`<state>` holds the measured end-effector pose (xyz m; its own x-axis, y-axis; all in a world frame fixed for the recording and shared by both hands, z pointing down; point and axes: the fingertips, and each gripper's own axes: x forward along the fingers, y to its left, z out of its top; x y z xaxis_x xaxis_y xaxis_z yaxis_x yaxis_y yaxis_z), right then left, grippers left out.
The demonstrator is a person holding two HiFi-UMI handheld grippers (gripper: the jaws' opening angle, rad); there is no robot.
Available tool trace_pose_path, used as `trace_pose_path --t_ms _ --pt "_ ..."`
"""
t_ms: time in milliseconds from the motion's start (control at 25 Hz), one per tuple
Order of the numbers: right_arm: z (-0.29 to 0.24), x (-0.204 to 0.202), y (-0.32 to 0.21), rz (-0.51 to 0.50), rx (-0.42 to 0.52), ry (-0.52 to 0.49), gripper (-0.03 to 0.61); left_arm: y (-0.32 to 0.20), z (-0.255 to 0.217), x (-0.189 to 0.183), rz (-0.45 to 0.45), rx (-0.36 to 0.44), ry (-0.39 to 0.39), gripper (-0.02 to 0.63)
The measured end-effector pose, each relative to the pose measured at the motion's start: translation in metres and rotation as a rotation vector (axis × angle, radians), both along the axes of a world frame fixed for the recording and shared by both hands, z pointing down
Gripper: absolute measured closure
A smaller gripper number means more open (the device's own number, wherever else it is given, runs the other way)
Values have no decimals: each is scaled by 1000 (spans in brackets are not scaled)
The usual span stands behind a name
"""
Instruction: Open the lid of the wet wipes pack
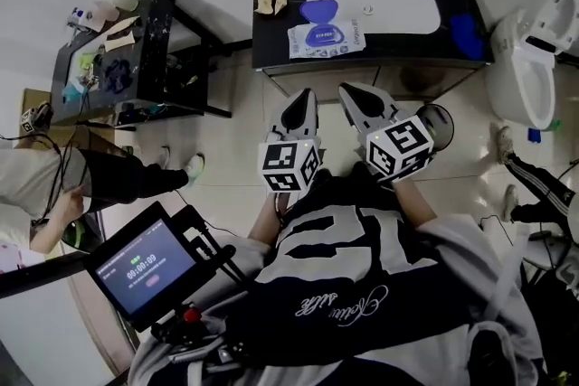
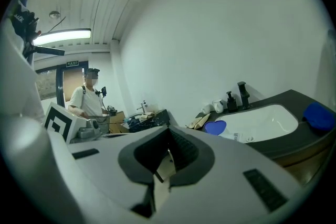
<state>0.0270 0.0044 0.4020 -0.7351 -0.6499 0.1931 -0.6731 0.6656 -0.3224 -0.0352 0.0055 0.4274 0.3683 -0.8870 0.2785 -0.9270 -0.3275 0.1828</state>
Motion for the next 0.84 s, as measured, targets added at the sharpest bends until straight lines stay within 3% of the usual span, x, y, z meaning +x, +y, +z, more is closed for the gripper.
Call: trace_pose_path --t_ms 200,840 --pt "0 -9 10 34 6 22 583 8 1 -6 45 1 -6 615" --pt "2 -8 13 84 42 53 583 13 8 -11 74 5 10 615"
